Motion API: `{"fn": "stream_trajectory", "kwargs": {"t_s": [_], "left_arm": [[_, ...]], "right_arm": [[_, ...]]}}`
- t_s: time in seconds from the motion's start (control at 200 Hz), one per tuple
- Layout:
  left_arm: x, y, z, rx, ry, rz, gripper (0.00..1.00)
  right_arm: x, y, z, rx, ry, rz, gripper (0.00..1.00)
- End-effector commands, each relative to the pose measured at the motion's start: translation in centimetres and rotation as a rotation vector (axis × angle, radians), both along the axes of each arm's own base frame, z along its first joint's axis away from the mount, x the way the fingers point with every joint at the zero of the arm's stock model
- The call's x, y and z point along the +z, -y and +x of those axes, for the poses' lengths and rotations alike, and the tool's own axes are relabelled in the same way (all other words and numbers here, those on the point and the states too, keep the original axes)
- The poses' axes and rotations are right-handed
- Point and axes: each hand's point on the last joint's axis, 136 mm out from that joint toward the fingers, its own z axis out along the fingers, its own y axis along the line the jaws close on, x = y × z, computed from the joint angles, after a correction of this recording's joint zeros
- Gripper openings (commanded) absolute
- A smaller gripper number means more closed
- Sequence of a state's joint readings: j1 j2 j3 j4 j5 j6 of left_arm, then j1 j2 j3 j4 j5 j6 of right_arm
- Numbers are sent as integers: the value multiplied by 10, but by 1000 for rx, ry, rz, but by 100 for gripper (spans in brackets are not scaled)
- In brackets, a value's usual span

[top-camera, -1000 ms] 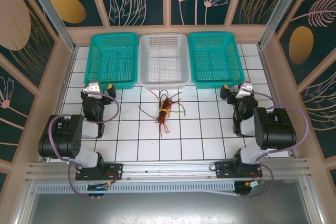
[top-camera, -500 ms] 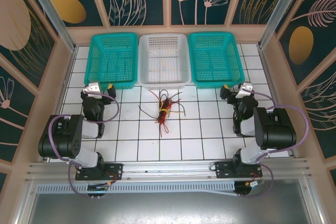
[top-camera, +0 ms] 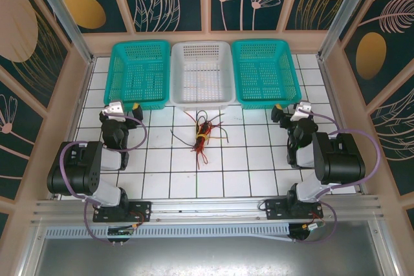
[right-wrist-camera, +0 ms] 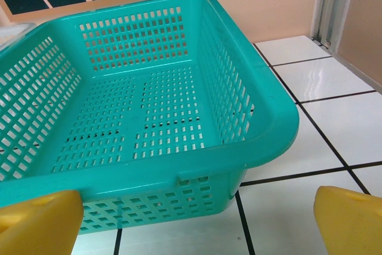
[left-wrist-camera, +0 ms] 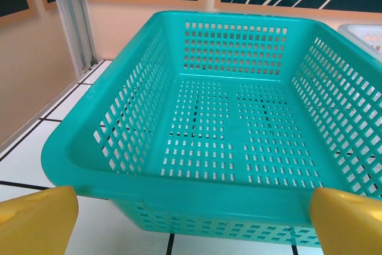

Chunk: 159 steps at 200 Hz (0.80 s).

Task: Untangle the cables

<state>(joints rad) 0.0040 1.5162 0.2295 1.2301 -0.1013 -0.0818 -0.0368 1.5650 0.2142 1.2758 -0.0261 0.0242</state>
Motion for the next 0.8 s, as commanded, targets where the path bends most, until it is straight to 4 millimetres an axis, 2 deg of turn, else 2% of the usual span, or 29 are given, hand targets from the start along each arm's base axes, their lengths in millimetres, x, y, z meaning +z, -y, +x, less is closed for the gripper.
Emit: {"fn": "stream_trajectory", "kwargs": {"t_s": [0.0, 0.085, 0.165, 0.215, 0.275, 0.37, 0.44, 0.536, 0.611, 0.676, 0.746, 0.791], "left_arm": [[18, -2, 10, 14, 15, 0, 99], [29, -25, 20, 157, -70, -42, 99], [28, -49, 13, 349, -150, -157, 97], [24, -53, 4, 411, -201, -251, 95], [18, -48, -9, 445, -257, -392, 93], [5, -17, -23, 392, -395, -522, 85], [7, 23, -30, 282, -471, -481, 80], [20, 69, -44, 136, -504, -459, 79], [33, 85, -53, 66, -500, -477, 80], [47, 91, -54, 27, -492, -491, 80], [64, 98, -51, -19, -488, -487, 80], [74, 102, -49, -40, -484, -486, 80]], "right_arm": [[21, 4, 3, -55, 58, -22, 99], [36, 10, 0, -138, 17, -26, 99], [40, 11, -9, -191, -45, 34, 99], [44, 15, -22, -281, -71, 14, 99], [50, 14, -42, -345, -93, 20, 99], [55, 8, -73, -372, -196, 208, 99], [53, -4, -96, -319, -258, 342, 99], [29, 13, -138, -502, -292, 627, 99], [42, -32, -131, -202, -323, 657, 99], [26, -50, -134, -187, -478, 666, 99], [19, -87, -133, -93, -615, 601, 98], [24, -116, -133, -24, -663, 537, 99]]}}
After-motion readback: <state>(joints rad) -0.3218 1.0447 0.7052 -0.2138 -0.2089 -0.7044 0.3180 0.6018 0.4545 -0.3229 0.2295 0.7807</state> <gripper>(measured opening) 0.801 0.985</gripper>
